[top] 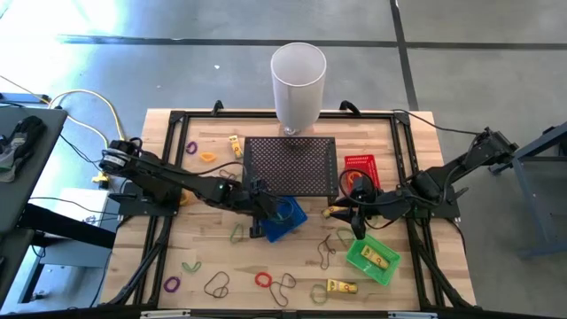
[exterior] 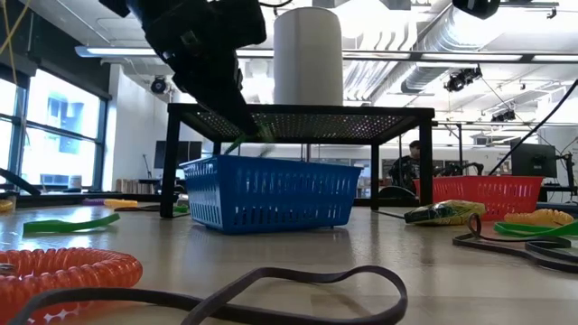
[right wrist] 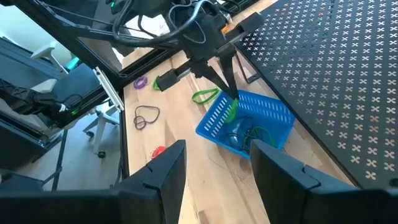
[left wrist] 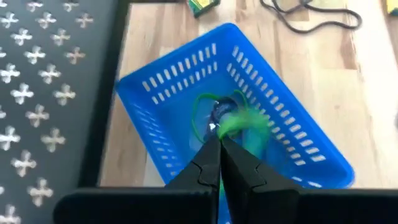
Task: Pick & Place Office Desk Supplies
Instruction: Put the green rubber band into the blue bin, then put the yellow crayon box into the green bin
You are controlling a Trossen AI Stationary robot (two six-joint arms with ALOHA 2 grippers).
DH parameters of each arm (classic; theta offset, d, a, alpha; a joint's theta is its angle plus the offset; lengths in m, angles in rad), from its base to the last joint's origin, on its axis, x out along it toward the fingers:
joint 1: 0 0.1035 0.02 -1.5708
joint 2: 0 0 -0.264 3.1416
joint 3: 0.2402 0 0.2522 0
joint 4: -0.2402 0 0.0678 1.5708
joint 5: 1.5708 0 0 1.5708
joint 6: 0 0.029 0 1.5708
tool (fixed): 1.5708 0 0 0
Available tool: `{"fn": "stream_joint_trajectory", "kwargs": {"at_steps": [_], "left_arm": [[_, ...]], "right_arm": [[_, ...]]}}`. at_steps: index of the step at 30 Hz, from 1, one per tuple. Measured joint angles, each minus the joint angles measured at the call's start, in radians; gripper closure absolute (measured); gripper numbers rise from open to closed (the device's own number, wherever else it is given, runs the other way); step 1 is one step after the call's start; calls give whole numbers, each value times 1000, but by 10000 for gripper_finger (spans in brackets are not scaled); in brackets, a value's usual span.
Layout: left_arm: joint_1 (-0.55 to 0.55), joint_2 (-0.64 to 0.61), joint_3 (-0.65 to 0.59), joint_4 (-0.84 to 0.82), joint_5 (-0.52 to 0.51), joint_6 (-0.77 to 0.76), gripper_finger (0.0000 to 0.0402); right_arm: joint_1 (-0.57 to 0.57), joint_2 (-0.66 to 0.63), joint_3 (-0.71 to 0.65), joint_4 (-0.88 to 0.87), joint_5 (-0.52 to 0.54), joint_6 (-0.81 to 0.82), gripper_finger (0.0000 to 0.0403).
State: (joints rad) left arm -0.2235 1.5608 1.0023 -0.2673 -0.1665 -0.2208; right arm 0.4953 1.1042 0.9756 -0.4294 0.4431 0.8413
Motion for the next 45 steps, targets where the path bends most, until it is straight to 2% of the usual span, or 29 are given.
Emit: {"fn": "stream_joint_trajectory", "kwargs": {"at_steps": [10,22,26,31,38,42,45], "left_arm": [[1,0,-2,-4,-2,26,394],[1,0,-2,-1,3,-19,277],[0,-12,-4,-5,4,-19,258],[-6,-78,3,-19,-15,-72,256],[-8,-256,42,-11,-6,-143,256],[25,-372,46,-77,-96,-207,256],[52,-447,45,-148,-290,-234,256]], "right_arm": [[0,0,0,0,0,-9,236],[0,0,0,-1,3,-28,236],[0,0,0,-1,3,-34,236],[0,0,0,-1,3,-53,236],[-1,0,0,-4,0,-60,236],[0,0,0,-11,0,-60,236],[0,0,0,-11,0,-60,236]]}}
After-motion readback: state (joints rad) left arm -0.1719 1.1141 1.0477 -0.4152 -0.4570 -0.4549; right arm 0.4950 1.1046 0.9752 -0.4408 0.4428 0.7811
